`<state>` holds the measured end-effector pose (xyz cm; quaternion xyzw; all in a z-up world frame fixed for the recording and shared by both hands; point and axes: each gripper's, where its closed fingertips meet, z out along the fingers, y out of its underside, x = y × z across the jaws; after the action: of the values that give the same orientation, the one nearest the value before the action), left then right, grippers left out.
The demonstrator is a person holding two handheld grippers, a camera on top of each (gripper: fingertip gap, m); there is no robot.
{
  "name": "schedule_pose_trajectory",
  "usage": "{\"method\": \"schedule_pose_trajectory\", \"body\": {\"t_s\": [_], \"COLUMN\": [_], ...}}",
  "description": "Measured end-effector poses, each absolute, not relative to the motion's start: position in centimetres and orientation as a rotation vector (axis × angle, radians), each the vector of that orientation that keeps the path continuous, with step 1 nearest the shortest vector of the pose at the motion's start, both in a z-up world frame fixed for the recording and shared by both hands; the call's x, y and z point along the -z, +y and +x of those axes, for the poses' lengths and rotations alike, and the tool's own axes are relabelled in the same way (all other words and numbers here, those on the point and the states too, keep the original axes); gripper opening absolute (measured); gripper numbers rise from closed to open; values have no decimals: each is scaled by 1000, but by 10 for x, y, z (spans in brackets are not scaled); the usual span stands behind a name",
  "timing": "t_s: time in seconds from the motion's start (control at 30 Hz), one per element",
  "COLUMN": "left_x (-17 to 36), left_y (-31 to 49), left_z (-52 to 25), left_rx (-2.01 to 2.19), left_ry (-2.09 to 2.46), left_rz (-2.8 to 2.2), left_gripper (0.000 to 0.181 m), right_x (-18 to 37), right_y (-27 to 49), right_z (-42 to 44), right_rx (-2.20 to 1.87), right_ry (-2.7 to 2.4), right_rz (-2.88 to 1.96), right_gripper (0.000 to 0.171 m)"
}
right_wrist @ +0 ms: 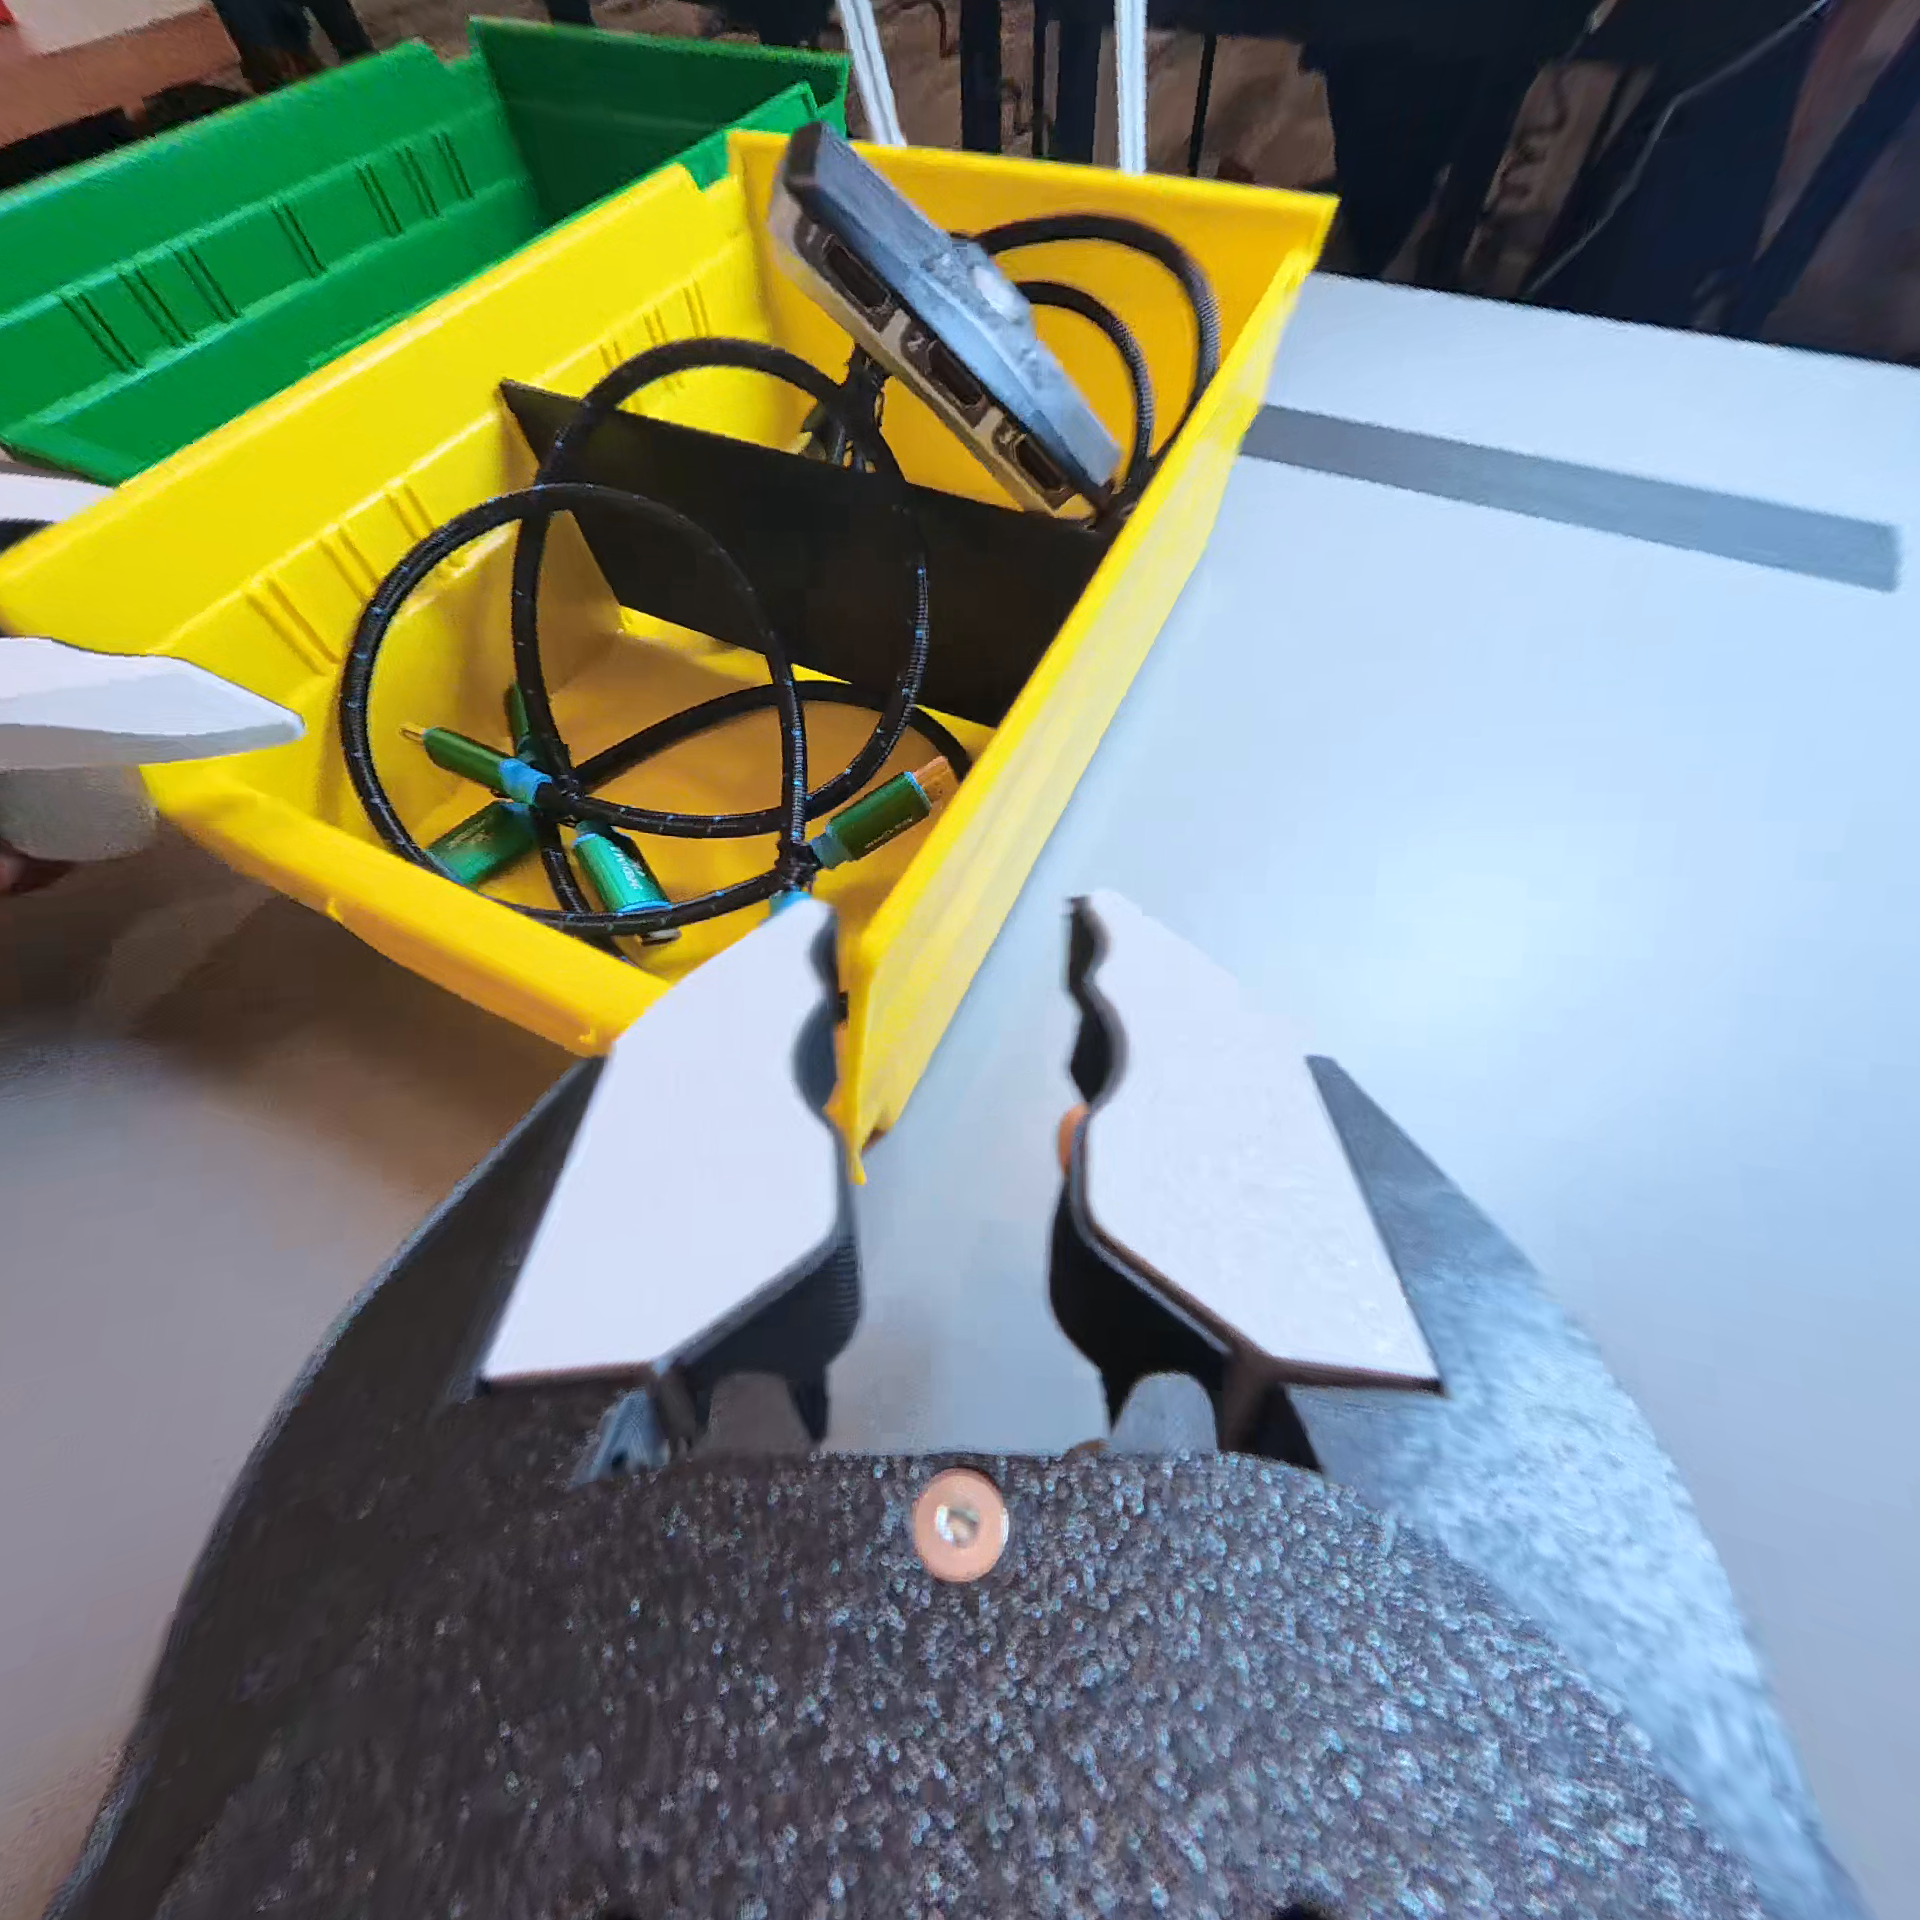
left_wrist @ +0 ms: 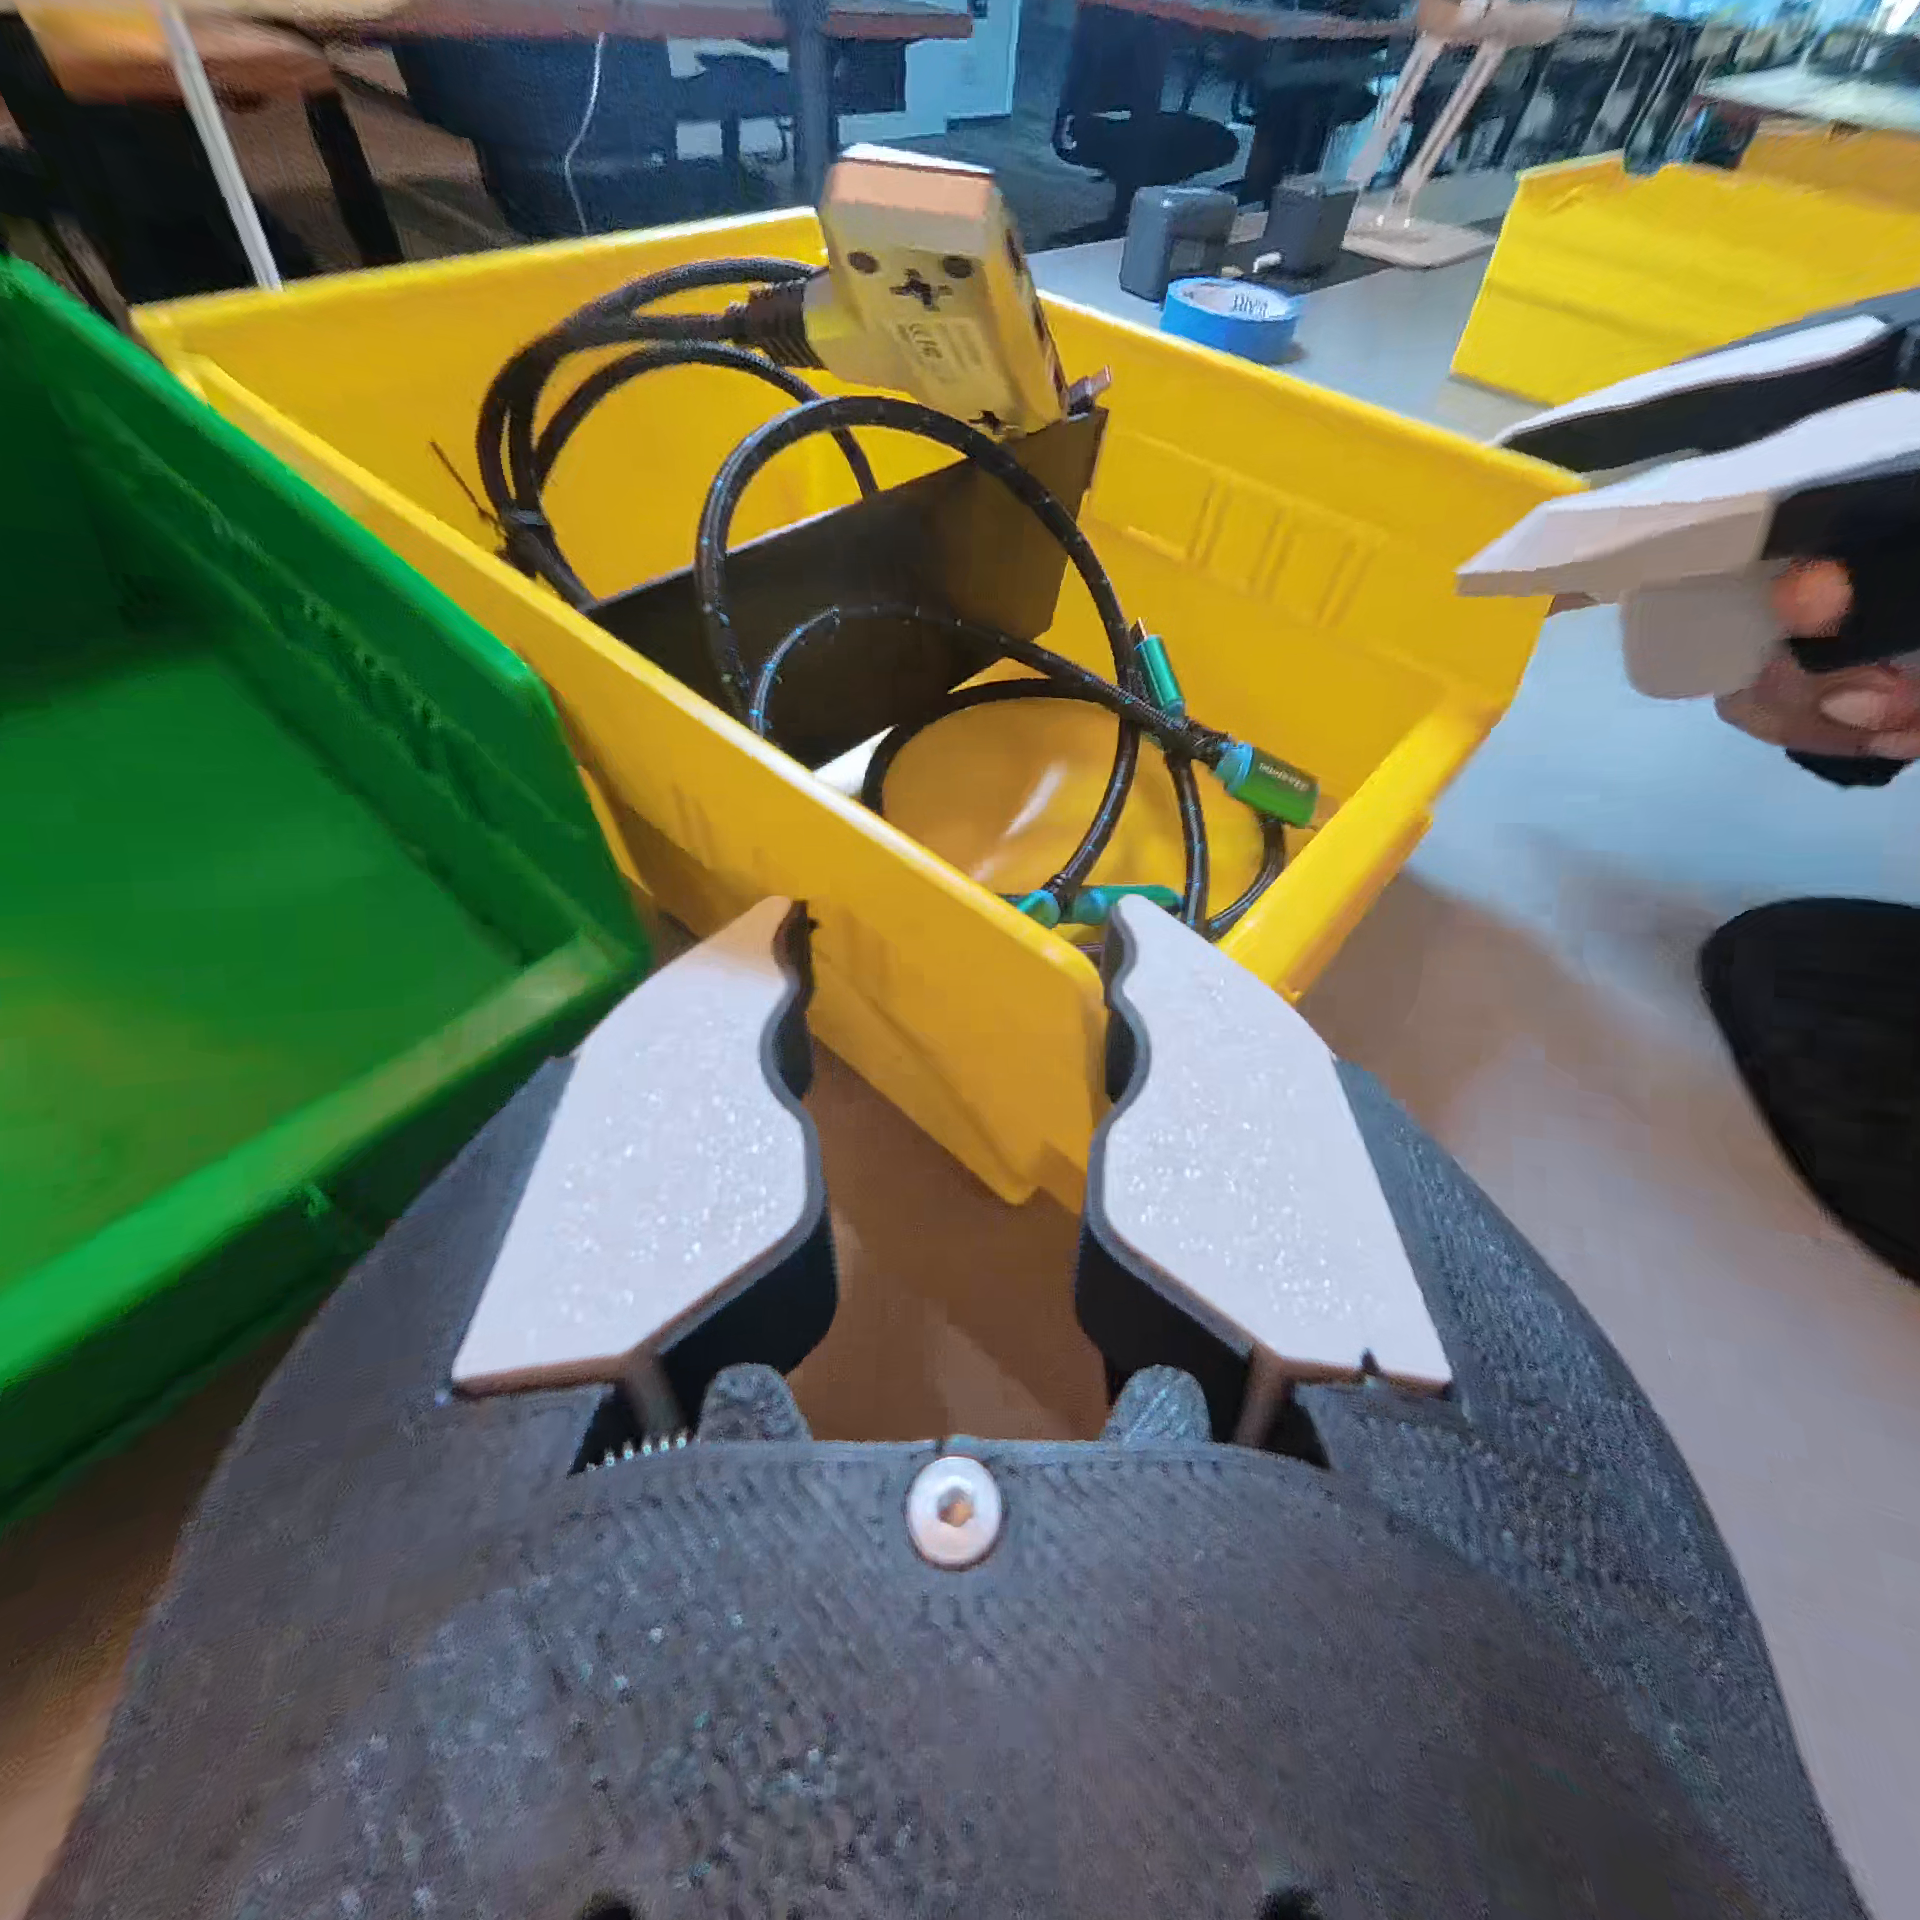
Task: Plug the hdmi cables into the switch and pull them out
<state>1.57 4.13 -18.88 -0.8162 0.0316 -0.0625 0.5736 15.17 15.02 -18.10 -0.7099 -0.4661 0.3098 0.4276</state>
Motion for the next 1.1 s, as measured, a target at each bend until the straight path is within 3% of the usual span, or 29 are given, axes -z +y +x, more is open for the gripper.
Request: {"method": "schedule_pose_trajectory", "body": {"t_s": [0.03, 0.1, 0.2, 0.37, 0.6, 0.83, 1.1], "left_x": [189, 187, 176, 155, 84, -11, -20], "left_y": [43, 46, 40, 27, -3, -85, -215], "left_z": [15, 12, 14, 40, 61, -15, -137], "left_rx": [118, 76, 67, 236, 152, -78, -405], "left_ry": [94, 114, 153, 200, 347, 255, 19], "left_rz": [-1918, -1911, -1871, -1833, -1672, -1492, -1561], "left_gripper": [52, 47, 36, 34, 33, 32, 27], "right_x": [184, 184, 176, 139, 31, -42, -27], "right_y": [148, 152, 142, 113, 69, 13, -72], "right_z": [143, 141, 151, 188, 208, 116, -48], "right_rx": [-810, -713, -472, -496, -520, -621, -991], "right_ry": [-1178, -1165, -1231, -1100, -1007, -1094, -1243], "right_rz": [-1759, -1716, -1576, -1530, -1275, -976, -914], "right_gripper": [17, 14, 11, 11, 13, 13, 14]}}
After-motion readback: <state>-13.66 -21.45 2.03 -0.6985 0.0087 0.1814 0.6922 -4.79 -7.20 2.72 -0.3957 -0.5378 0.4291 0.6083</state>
